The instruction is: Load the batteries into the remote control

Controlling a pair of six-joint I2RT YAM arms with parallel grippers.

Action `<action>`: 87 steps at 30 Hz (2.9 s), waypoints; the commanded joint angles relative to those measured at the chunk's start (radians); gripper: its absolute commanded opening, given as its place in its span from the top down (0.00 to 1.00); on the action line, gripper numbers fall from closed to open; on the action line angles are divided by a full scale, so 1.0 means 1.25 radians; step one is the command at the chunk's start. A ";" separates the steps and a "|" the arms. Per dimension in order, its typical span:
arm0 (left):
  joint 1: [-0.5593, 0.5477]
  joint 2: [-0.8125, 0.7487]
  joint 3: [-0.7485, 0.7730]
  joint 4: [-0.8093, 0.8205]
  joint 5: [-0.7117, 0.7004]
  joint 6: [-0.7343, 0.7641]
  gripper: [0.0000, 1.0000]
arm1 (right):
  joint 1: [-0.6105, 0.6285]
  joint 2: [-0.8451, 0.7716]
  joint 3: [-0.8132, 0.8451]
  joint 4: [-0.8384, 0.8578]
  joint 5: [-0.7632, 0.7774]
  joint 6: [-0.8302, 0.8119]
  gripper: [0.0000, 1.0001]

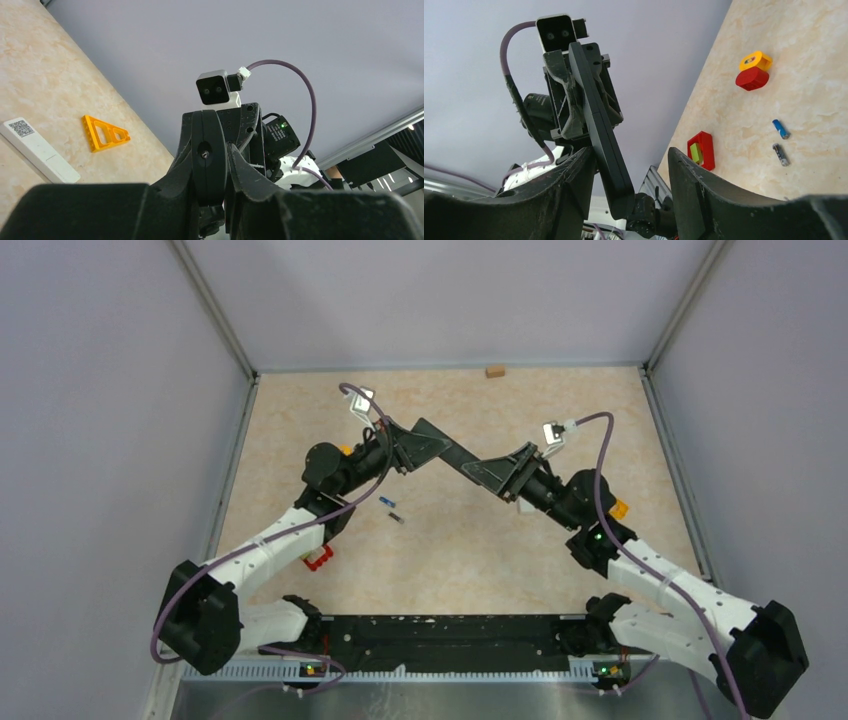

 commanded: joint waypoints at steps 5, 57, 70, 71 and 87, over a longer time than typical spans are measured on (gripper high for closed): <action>0.017 -0.027 0.062 -0.014 0.062 0.000 1.00 | -0.003 0.076 0.023 0.238 -0.093 -0.031 0.50; 0.086 0.052 0.064 -0.183 0.063 0.188 1.00 | -0.106 0.217 0.023 -0.022 -0.071 0.059 0.51; 0.084 0.080 0.105 -0.296 0.057 0.313 1.00 | -0.105 0.206 0.066 -0.101 -0.108 0.028 0.68; 0.083 0.083 0.105 -0.296 0.063 0.321 1.00 | -0.106 0.206 0.065 -0.095 -0.110 0.030 0.68; 0.083 0.063 0.110 -0.342 0.070 0.356 1.00 | -0.106 0.250 0.047 -0.066 -0.126 0.040 0.58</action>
